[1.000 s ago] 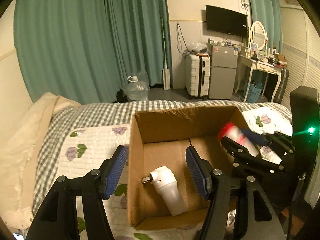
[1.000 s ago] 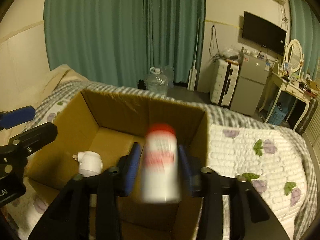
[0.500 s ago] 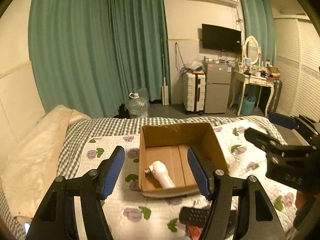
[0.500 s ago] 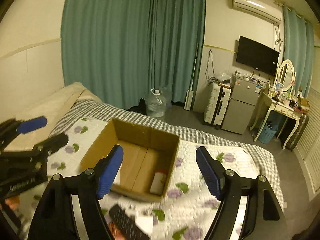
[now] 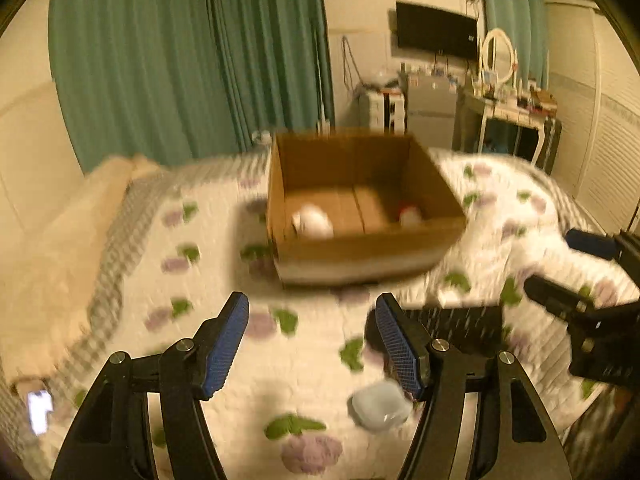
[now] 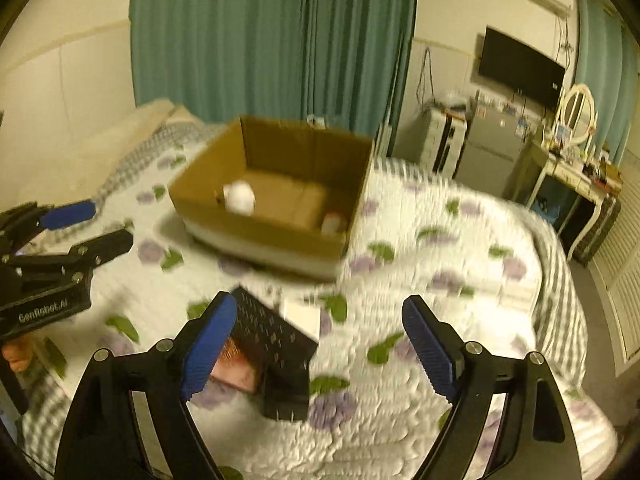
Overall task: Organize rigid objects
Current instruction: 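Return the left tool and grasp the light blue earbud case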
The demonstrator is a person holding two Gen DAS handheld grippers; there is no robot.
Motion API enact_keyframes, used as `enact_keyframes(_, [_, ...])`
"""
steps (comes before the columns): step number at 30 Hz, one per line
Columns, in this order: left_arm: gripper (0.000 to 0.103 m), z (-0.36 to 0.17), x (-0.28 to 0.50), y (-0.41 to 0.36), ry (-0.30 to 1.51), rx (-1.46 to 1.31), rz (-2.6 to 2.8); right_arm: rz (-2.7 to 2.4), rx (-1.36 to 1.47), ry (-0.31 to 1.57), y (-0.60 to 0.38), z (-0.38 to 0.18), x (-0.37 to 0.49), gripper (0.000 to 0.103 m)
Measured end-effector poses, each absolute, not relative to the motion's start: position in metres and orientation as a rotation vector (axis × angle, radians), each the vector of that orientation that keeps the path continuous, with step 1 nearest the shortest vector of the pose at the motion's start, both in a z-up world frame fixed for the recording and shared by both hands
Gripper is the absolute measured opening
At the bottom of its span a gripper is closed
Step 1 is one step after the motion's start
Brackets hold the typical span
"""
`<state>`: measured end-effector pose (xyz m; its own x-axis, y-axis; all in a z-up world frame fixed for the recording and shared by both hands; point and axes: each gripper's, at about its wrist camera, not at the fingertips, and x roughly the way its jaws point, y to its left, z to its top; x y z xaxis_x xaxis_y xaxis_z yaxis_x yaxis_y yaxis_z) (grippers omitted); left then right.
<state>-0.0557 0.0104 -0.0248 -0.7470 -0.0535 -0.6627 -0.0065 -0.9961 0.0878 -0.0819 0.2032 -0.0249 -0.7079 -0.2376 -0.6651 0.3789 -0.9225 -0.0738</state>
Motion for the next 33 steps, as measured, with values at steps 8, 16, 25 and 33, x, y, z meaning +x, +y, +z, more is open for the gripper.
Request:
enact_keyframes(8, [0.069, -0.099, -0.043, 0.021, -0.131, 1.385, -2.887, -2.589, 1.077, 0.299, 0.199, -0.051, -0.089, 0.085])
enact_keyframes(16, [0.069, -0.126, -0.042, 0.043, -0.232, 1.569, -2.926, -2.571, 1.128, 0.31, 0.196, -0.061, -0.095, 0.085])
enact_keyframes(25, [0.064, -0.141, -0.056, 0.046, -0.256, 1.58, -2.902, -2.569, 1.123, 0.346, 0.187, -0.065, -0.092, 0.085])
enact_keyframes(33, [0.059, -0.116, -0.041, 0.025, -0.222, 1.46, -2.901, -2.557, 1.056, 0.393, 0.18, -0.06, -0.083, 0.085])
